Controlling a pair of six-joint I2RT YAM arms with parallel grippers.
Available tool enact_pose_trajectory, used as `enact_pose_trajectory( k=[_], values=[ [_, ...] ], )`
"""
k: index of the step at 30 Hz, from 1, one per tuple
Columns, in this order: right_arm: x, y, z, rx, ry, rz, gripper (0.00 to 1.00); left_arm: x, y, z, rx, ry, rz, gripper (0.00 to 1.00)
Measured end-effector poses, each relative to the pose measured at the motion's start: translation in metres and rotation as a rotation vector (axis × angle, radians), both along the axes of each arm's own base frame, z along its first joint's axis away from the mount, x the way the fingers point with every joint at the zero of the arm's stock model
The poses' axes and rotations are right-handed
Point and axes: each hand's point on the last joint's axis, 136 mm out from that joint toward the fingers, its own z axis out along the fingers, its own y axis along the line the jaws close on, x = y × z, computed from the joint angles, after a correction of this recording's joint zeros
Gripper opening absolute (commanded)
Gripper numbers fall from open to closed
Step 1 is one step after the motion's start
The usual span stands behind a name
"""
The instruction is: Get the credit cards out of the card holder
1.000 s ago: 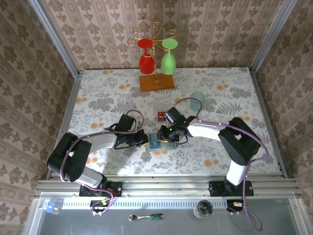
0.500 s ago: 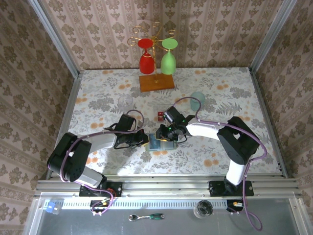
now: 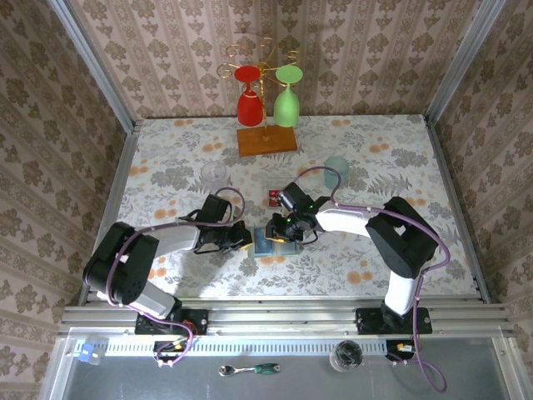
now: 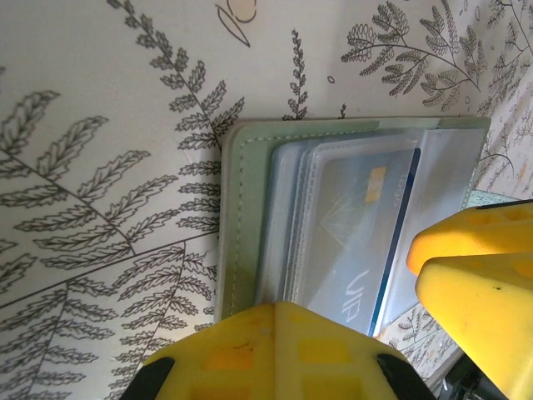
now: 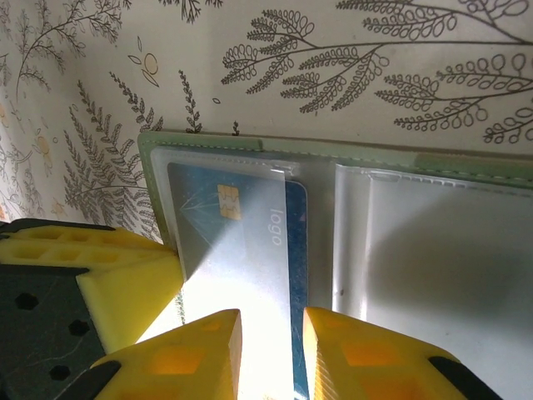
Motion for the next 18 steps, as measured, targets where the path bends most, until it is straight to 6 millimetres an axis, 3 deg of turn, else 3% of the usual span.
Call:
enact_pose_trajectory(
  k=[18],
  values=[
    [0.0017, 0.0077, -0.0046, 0.015, 0.015, 0.014, 0.21, 0.0018, 0.0009, -0.0006, 0.000, 0.005, 0.003, 0.00]
  ],
)
